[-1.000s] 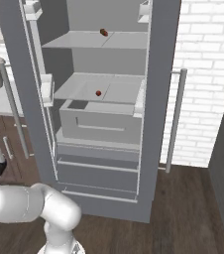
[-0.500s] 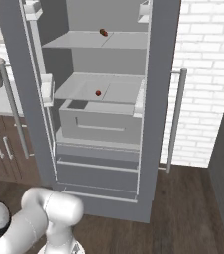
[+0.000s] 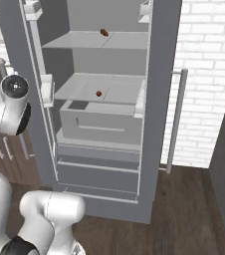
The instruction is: Take the strawberry from the fridge and place it on top of the pancake, located on the dining counter.
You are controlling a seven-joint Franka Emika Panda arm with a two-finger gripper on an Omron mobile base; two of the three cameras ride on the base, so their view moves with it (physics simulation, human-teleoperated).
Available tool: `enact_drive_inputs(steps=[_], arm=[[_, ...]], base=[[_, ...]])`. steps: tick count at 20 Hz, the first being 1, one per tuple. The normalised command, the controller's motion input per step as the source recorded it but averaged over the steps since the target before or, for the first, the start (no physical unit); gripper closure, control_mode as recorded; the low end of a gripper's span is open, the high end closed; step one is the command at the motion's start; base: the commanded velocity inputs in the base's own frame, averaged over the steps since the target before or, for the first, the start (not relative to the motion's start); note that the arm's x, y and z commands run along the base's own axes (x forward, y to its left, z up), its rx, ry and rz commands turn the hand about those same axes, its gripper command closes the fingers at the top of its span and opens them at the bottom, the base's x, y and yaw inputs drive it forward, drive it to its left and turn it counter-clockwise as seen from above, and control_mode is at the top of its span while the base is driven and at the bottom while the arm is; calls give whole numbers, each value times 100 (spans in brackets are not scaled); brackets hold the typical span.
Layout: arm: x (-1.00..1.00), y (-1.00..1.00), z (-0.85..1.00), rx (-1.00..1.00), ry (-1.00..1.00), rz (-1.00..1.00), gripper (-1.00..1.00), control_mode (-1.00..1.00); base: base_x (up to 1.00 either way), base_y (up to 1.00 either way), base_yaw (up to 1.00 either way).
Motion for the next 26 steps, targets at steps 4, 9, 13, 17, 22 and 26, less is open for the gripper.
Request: enact_drive_inputs(steps=[4, 9, 13, 17, 22, 26], arm=[[100, -80, 0, 58, 33, 0, -100, -100], [100, -35, -3, 16, 16, 0, -100, -100], [100, -29, -35, 0, 6, 0, -100, -100], [98, -7, -23, 0, 6, 0, -100, -100], [56, 35, -15, 1, -2, 9, -100, -100], [1, 60, -22, 0, -6, 18, -100, -100]], base=[[0, 0, 0], [0, 0, 0], [0, 0, 0], [0, 0, 0], [0, 0, 0], [0, 0, 0]])
